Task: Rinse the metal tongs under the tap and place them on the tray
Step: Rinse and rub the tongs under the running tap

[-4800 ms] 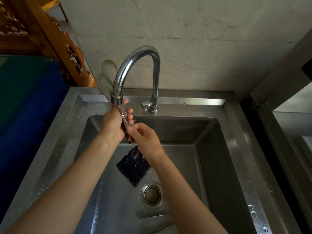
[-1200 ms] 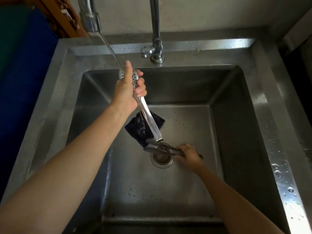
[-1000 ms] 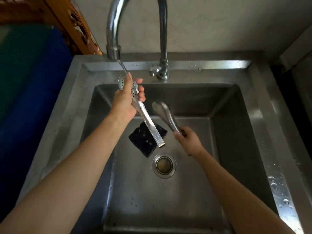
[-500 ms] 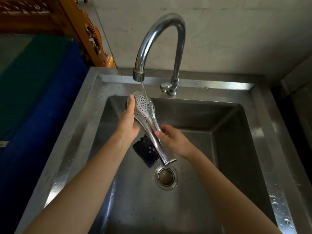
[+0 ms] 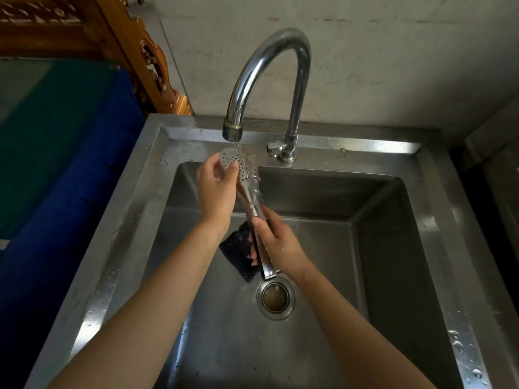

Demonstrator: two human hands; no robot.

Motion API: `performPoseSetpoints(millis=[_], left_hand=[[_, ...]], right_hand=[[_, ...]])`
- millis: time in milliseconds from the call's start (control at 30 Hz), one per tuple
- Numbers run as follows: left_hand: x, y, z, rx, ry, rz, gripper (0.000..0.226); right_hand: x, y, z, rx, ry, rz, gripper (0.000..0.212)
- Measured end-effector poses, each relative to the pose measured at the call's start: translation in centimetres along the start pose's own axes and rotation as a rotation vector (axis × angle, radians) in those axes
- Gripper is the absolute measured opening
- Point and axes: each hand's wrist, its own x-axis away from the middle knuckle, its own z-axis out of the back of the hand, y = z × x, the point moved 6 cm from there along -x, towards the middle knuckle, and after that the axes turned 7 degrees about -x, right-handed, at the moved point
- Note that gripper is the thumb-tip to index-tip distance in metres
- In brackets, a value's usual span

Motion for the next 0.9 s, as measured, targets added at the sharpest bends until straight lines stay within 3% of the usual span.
performPoseSetpoints(millis=[267,433,533,600,700,800,900], left_hand=[[0.5,2.1,1.2,0.032,0.000,-0.097,0.040],[1.0,1.6,0.1,0.188,-0.130,0.161,0.034],[1.2,1.2,-1.5,0.538,-0.389,0.316,0.023],[1.4,1.3,-2.0,0.698,-0.451,0.416,0.024],[1.3,1.5,-2.3,0.669,-0.388,0.452,0.023],[1.8,1.6,-3.0,0.584,-0.335,0.381,0.025],[3.1,2.4,-3.6,0.543,-0.351,0.374,0.035]], right_hand=[[0.4,-0.4,0.7,0.027,0.021,0.032,0.025],[1.1,-1.0,0.2,0.092,-0.018,0.035,0.032],[1.2,-1.2,0.2,0.082,-0.040,0.014,0.032],[1.0,-1.7,0.4,0.138,-0.061,-0.012,0.035],[-0.2,-2.9,1.3,0.374,-0.002,-0.002,0.049],[-2.2,-7.1,0.3,0.316,0.141,0.235,0.045],[-4.5,-9.0,-1.7,0.325,0.186,0.180,0.049]])
